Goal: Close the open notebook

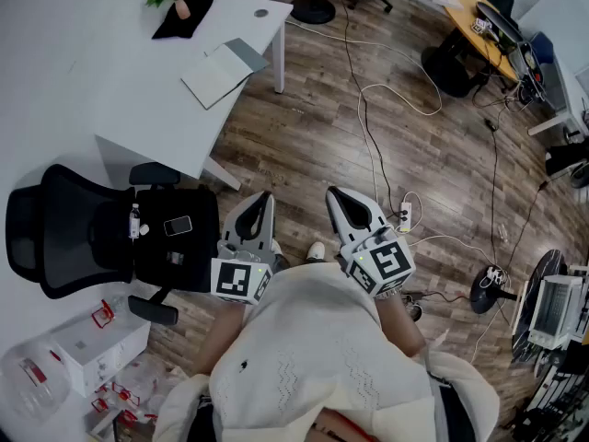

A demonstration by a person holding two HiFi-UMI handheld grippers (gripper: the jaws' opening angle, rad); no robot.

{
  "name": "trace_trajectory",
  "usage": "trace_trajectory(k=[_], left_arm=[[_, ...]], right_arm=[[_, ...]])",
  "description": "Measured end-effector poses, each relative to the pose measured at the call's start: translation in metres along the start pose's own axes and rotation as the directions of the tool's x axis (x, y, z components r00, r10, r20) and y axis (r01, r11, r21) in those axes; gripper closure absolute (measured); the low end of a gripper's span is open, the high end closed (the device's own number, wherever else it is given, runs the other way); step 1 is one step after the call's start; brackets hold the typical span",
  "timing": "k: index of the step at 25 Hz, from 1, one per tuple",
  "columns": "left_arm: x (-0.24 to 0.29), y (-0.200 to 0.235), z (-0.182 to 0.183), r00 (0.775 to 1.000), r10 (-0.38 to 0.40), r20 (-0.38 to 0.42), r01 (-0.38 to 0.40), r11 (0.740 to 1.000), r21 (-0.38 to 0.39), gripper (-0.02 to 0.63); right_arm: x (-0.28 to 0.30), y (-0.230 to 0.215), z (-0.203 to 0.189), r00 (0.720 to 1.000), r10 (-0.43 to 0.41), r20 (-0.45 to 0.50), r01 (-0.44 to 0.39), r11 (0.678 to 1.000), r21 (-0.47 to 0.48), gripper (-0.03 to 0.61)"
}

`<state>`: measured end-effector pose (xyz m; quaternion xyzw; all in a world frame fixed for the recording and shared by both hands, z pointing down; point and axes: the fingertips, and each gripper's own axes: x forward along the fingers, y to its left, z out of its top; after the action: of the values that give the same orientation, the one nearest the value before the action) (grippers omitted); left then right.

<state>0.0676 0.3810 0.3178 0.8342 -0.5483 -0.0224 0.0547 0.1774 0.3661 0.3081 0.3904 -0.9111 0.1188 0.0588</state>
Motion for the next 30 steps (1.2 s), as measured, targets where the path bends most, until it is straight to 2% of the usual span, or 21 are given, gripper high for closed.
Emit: trace_trajectory(k=[17, 21, 25, 30], left_arm=[[0.018, -0.052, -0.012, 0.998, 0.055, -0.022, -0.055, 0.998, 0.037, 0.603], [0.028, -0.074, -0.017, 0.999, 0.04, -0.021, -0.039, 0.999, 0.034, 0.602], [0.039, -0.092, -0.022, 0.999, 0.007, -0.032, -0.005, 0.999, 0.053, 0.603], [0.054, -0.096, -0.016, 1.0, -0.008, -0.023, 0.009, 0.998, 0.057, 0.603]], right_arm=[[-0.041, -0.043, -0.007, 1.0, 0.028, 0.009, -0.028, 0.999, -0.017, 0.578], [-0.057, -0.057, -0.011, 1.0, 0.025, 0.009, -0.024, 0.999, -0.021, 0.578], [-0.069, -0.074, -0.018, 1.0, -0.016, 0.009, 0.016, 1.0, -0.006, 0.578], [-0.076, -0.09, -0.021, 0.999, -0.051, 0.002, 0.051, 0.999, -0.001, 0.578]])
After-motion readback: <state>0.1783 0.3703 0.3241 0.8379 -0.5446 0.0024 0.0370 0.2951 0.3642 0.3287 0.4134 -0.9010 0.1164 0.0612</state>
